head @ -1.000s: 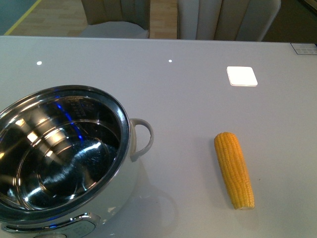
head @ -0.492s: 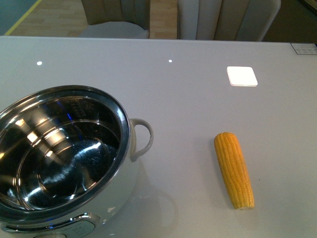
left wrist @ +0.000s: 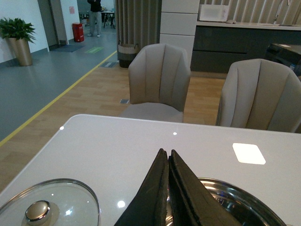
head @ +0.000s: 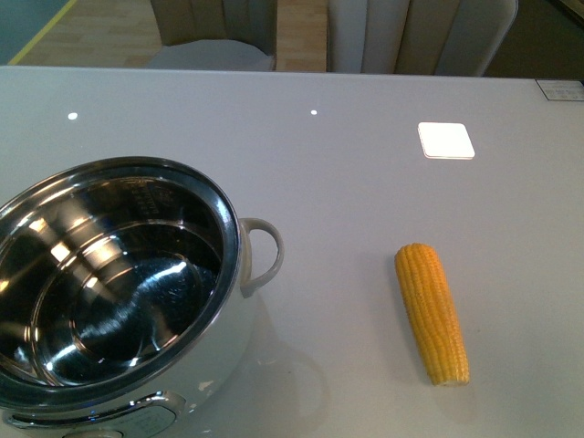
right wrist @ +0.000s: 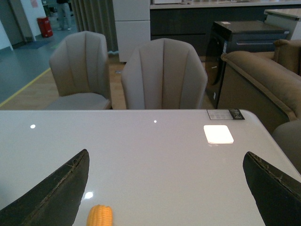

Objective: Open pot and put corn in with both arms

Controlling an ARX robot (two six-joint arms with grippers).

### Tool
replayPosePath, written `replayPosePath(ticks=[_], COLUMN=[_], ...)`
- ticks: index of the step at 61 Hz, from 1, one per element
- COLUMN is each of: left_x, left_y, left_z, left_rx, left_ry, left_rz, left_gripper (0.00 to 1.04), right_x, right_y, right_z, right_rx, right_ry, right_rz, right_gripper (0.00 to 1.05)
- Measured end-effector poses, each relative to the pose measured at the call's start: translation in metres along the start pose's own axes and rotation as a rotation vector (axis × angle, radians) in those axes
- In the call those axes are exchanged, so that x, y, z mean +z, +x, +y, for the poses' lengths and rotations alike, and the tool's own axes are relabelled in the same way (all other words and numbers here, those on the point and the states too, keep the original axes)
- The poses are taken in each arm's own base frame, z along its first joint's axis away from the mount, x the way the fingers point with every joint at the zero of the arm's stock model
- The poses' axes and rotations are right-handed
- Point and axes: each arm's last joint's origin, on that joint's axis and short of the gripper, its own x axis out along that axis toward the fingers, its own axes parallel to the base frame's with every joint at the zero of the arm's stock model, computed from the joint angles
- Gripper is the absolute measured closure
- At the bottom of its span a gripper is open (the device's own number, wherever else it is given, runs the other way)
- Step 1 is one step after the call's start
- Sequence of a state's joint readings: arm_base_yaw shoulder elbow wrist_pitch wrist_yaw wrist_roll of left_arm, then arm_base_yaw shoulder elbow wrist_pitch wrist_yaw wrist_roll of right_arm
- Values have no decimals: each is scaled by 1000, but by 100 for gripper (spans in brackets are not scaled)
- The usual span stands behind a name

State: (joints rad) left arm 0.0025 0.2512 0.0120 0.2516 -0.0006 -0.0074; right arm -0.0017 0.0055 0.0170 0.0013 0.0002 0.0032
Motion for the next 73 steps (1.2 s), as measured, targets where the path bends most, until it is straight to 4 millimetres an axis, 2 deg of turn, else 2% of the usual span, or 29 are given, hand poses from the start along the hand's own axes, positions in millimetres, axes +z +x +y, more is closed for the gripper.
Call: replayPosePath(ticks=[18,24,39,69,70,73], left_x=[0,-3,-3,-3,-3,-3], left_y=[-6,-15,-16,-16,-16,-16], left_z=[0,0,0,0,0,0], left_rx=[0,0,0,0,0,0], left_ry=[0,0,-1,0,1,2], left_rz=[0,8,5,5,5,5], left_gripper=[101,101,101,8,6,7], right_x=[0,0,0,0,0,0], right_y=[0,0,0,0,0,0], right_z=[0,0,0,0,0,0], right_rx=[0,0,0,0,0,0], right_ry=[0,0,0,0,0,0], right_rz=[0,0,0,0,0,0], right_gripper=[9,9,9,9,9,9])
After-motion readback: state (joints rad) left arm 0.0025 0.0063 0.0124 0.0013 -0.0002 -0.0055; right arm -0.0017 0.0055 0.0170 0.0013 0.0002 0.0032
